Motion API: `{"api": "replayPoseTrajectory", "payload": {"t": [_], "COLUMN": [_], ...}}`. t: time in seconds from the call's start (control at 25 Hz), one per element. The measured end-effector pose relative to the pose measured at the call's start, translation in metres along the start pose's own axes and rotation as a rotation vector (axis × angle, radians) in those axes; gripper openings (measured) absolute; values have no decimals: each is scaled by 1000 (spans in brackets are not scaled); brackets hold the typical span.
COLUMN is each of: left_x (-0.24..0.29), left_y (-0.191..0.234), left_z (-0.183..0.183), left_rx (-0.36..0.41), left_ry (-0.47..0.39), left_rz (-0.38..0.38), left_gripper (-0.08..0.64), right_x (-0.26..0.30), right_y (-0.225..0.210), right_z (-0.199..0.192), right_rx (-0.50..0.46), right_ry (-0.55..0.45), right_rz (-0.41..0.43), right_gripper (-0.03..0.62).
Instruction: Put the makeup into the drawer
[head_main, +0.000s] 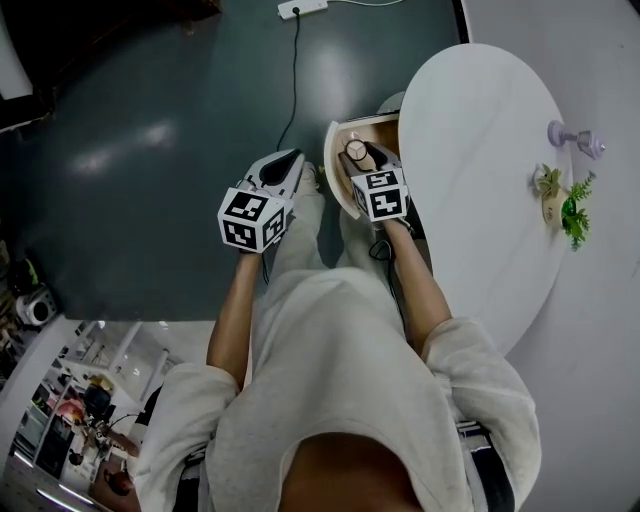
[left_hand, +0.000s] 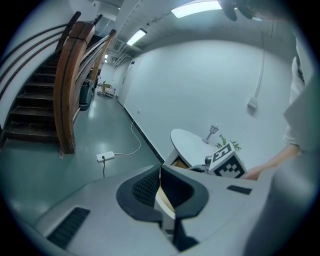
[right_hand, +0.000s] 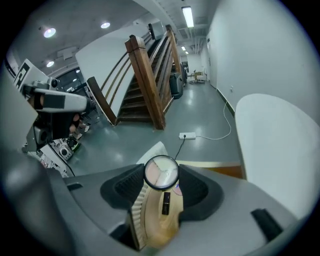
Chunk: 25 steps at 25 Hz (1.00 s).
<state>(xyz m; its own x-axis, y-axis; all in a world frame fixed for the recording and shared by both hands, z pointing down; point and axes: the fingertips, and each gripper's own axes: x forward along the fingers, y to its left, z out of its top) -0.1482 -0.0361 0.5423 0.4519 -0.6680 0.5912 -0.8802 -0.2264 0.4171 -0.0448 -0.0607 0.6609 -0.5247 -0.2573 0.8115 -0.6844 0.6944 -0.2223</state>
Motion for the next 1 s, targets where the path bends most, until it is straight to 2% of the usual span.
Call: {"api": "replayPoseTrajectory", "payload": {"t": [0.2,0.44,0.6,0.8,1.0], "left_x": [7,16,17,15,13], "left_y": [9,17,24,36,43], "left_z": [-7,-16,-25,-37,-46], "left_rx": [-7,1,-9,-32,-49], "left_ry": [26,68,90,114,124], "left_rz": [-10,-12,-5,9,22], "left_gripper": [14,14,14,14,14], "right_x": [33,69,91,111,120], "right_y": [-8,-33,-54,-68,-76], "right_z": [-43,-90,-106,-141,-157], "right_rx": [49,117,117,170,189], "right_ry": [107,260,328,444,492], "right_rz": [-3,-64,-107,-136,-155], "right_gripper": [215,215,215,216,216]}}
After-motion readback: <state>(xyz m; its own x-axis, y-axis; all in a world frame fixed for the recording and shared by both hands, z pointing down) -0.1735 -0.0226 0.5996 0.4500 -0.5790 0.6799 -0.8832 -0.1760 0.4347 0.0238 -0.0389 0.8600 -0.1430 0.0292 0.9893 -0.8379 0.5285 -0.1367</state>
